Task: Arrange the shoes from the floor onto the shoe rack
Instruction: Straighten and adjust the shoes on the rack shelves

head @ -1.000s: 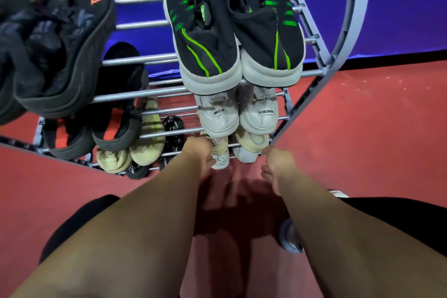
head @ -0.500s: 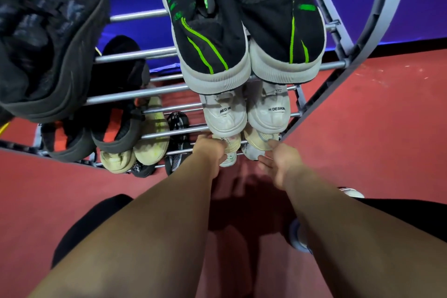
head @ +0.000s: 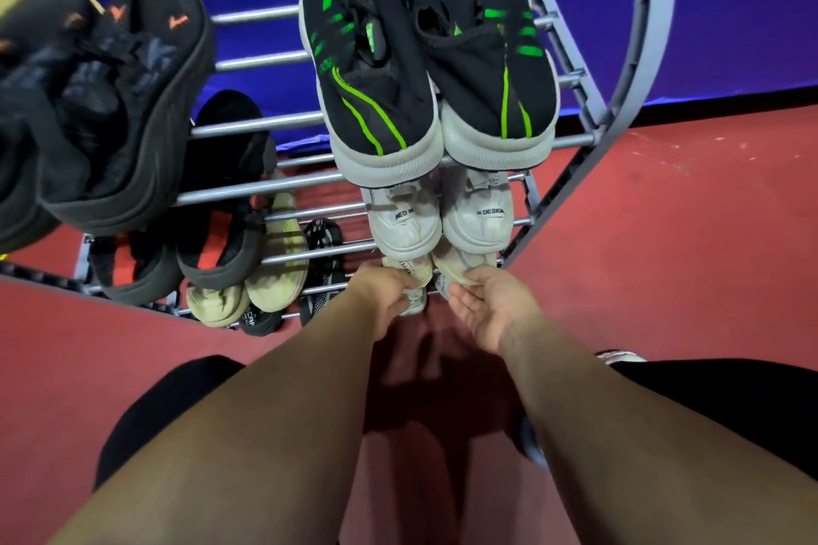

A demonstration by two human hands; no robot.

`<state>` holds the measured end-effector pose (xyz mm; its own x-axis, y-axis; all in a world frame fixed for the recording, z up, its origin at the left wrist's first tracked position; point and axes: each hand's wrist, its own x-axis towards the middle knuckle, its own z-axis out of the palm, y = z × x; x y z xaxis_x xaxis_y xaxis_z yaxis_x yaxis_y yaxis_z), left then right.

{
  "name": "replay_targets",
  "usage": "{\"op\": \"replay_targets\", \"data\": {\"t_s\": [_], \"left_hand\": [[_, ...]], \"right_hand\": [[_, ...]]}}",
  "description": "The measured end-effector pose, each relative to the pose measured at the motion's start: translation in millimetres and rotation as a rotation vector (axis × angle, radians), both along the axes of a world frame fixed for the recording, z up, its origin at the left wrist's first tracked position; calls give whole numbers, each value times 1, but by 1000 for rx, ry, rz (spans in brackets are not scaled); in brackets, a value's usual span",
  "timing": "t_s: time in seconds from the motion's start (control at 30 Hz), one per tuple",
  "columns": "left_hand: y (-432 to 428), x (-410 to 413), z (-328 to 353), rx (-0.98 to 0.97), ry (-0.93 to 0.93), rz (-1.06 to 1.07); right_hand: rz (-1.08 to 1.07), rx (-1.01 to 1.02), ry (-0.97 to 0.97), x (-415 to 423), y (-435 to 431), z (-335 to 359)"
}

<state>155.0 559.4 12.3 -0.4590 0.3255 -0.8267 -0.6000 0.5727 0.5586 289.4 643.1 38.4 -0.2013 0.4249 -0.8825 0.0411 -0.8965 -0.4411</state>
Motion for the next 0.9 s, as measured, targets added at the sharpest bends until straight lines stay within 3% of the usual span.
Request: {"op": "replay_targets", "data": {"t_s": [0.23, 0.47, 0.9], "left_hand": [[-14, 15, 57, -7, 190, -202], [-46, 21, 102, 69, 277, -540], [-87, 45, 172, 94, 377, -559]], "right_hand": [[28, 61, -25, 24, -15, 49], [76, 178, -38, 60, -35, 103], [91, 233, 41, 142, -73, 156]]}}
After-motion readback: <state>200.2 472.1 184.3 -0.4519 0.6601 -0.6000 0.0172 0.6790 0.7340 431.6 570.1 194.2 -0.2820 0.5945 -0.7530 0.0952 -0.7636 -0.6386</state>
